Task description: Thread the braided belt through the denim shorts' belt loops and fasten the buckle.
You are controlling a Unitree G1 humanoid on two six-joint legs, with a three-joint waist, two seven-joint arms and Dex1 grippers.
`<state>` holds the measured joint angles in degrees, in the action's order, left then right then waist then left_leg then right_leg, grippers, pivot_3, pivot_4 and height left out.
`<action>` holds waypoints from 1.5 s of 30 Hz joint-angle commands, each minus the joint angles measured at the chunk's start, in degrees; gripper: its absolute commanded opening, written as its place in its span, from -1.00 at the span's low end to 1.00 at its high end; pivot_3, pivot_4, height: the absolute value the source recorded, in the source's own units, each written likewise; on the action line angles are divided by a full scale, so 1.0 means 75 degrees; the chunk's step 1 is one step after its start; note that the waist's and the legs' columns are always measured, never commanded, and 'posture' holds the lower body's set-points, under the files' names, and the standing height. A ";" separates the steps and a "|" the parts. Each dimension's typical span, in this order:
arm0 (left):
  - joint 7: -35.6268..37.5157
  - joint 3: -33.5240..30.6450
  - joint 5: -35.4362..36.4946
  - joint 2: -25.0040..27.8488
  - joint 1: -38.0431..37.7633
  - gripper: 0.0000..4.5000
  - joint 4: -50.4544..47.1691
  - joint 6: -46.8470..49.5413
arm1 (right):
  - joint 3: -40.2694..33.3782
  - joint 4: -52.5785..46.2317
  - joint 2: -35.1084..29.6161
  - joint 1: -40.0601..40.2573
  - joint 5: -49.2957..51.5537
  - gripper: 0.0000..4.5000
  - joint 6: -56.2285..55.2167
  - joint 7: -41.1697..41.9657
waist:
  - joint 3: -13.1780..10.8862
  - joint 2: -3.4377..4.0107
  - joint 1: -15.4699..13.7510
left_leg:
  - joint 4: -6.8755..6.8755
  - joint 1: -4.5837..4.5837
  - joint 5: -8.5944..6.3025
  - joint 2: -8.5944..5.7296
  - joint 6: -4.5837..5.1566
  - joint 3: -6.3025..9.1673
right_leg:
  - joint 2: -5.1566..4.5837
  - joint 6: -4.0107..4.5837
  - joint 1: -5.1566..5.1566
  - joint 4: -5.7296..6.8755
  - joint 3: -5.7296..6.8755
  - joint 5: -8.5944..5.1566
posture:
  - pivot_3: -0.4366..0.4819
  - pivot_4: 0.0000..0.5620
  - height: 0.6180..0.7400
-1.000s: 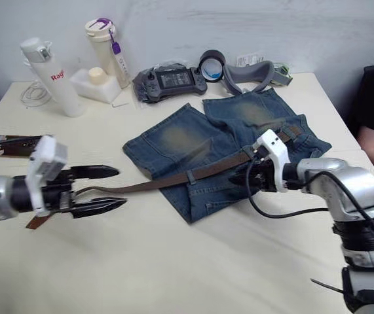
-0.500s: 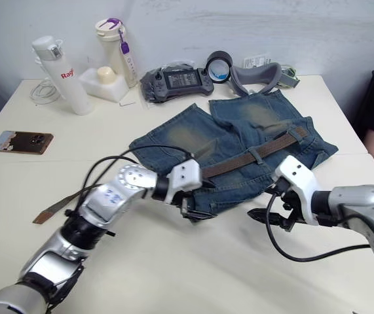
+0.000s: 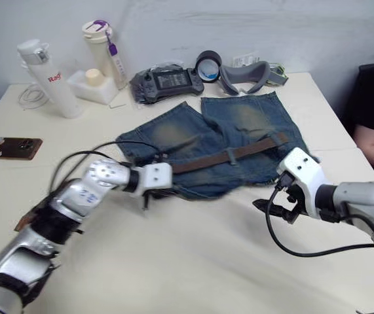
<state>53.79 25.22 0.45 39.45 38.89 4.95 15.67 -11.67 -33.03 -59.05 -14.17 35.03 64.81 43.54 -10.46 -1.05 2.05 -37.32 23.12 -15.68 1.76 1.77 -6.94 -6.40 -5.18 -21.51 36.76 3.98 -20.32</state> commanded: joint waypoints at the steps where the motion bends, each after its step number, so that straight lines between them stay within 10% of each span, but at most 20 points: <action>1: 0.0142 -0.0949 -0.0167 0.1138 -0.0675 -0.95 0.1008 -0.0677 | 0.0387 0.0268 -0.0030 -0.0395 -0.0133 1.00 -0.0443 0.0161 | 0.0000 0.0000 0.0029 | 0.0002 0.0000 0.0000 0.0000 -0.0001 0.0000 | 0.0000 0.0003 -0.0004 0.0003 0.0001 -0.0002 | -0.05 -0.47 1.00; 12: 0.1332 -0.3185 0.1189 0.2714 -0.2428 -0.95 0.1449 -0.0792 | 0.1030 0.1593 0.0867 -0.1760 0.0035 1.00 -0.0630 0.0190 | 0.0000 0.0001 0.0157 | 0.0027 -0.0002 0.0001 0.0002 -0.0011 -0.0003 | -0.0008 0.0010 -0.0013 0.0029 0.0007 -0.0006 | -0.05 -0.47 1.00; 21: 0.1309 -0.4729 0.3177 0.2522 -0.2008 0.86 0.0472 0.2056 | 0.1244 0.3512 0.2506 -0.3378 -0.0488 1.00 -0.1543 -0.0432 | -0.0002 -0.0002 0.0102 | 0.0013 0.0015 0.0000 -0.0003 -0.0012 0.0003 | -0.0012 0.0009 -0.0021 0.0042 0.0014 -0.0006 | -0.05 -0.47 1.00; 24: 0.1156 -0.5000 0.3689 0.2442 -0.1668 0.99 0.0092 0.2862 | 0.1967 0.3637 0.2976 -0.3687 -0.0995 1.00 -0.2470 -0.0117 | -0.0002 -0.0002 0.0071 | 0.0017 0.0018 0.0000 -0.0006 -0.0012 0.0003 | -0.0012 0.0009 -0.0024 0.0045 0.0017 -0.0006 | -0.05 -0.47 1.00; 36: -0.0065 -0.4806 0.3834 0.1619 -0.1668 1.00 -0.1173 0.3810 | 0.3572 0.6175 0.4194 -0.4682 -0.3250 -0.99 -0.4758 -0.0146 | -0.0005 -0.0007 0.0041 | -0.0006 0.0024 0.0001 -0.0009 -0.0017 -0.0009 | -0.0012 0.0008 -0.0052 0.0097 0.0019 -0.0005 | -0.05 -0.47 1.00; 45: -0.0283 -0.4816 0.3866 0.1477 -0.1850 1.00 -0.1457 0.3953 | 0.3799 0.8667 0.4099 -0.4819 -0.4714 -0.99 -0.5025 -0.1009 | 0.0001 -0.0017 -0.0049 | -0.0014 0.0019 0.0003 -0.0011 -0.0020 -0.0009 | -0.0015 0.0008 -0.0045 0.0101 0.0017 -0.0005 | -0.05 -0.47 1.00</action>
<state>52.00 -10.10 29.02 50.36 25.22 -4.06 45.46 17.42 27.70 -27.01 -51.55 2.53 25.96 37.82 -10.45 -1.17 1.69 -37.45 23.24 -15.66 1.67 1.62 -6.96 -6.52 -5.12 -21.79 37.52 4.13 -20.36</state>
